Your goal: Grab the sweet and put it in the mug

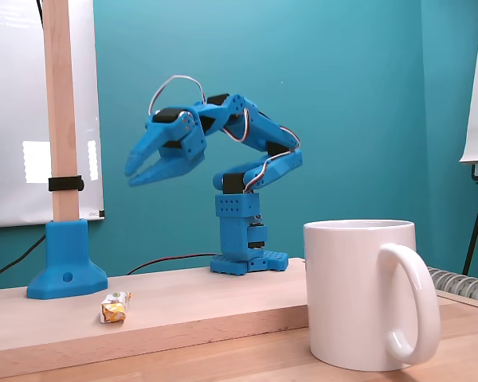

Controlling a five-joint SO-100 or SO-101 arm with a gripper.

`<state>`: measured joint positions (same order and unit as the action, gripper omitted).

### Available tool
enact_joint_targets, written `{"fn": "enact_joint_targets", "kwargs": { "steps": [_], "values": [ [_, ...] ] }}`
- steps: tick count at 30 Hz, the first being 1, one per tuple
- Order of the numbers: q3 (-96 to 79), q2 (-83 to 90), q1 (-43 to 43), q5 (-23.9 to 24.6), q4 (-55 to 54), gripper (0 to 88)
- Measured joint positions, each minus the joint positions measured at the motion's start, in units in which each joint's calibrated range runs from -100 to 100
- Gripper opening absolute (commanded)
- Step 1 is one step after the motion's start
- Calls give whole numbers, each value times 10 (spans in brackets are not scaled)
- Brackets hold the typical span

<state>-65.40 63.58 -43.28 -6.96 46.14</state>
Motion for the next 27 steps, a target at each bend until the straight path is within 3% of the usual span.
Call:
{"fn": "enact_joint_targets", "kwargs": {
  "steps": [27],
  "values": [
    [174,-399,-6,0,0,34]
  ]
}}
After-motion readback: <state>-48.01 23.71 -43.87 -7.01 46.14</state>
